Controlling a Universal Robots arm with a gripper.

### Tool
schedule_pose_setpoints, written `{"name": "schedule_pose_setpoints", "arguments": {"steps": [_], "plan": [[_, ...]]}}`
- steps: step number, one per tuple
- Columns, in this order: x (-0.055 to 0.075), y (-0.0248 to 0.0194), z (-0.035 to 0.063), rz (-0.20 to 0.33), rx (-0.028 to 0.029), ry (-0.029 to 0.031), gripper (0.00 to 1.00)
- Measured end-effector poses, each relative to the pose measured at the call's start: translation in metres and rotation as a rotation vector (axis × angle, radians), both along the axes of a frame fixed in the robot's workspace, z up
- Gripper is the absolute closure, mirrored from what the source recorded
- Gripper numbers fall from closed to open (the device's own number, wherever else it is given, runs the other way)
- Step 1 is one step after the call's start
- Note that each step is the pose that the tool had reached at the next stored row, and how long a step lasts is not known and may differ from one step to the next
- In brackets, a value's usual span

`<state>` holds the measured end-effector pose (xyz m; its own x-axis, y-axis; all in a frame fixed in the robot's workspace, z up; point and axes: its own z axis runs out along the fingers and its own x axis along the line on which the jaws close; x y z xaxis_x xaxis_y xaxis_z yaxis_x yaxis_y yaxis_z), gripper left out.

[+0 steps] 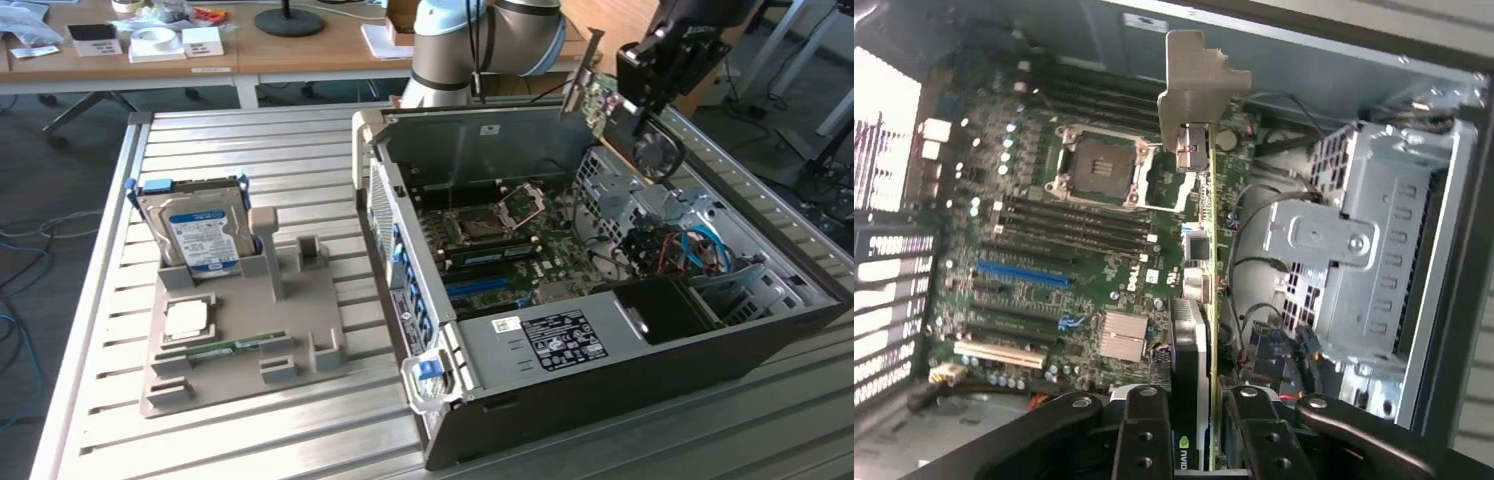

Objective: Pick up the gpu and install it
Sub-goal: 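Insert the gpu into the slot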

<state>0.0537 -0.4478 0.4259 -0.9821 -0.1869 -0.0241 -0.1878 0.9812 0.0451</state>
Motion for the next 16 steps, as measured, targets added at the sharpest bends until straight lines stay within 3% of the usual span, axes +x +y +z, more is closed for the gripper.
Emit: {"name": "schedule_pose_setpoints", "arguments": {"steps": [16], "plan": [[0.0000,0.0000,-0.0008,0.176,0.0001,0.0000,0.73]]}}
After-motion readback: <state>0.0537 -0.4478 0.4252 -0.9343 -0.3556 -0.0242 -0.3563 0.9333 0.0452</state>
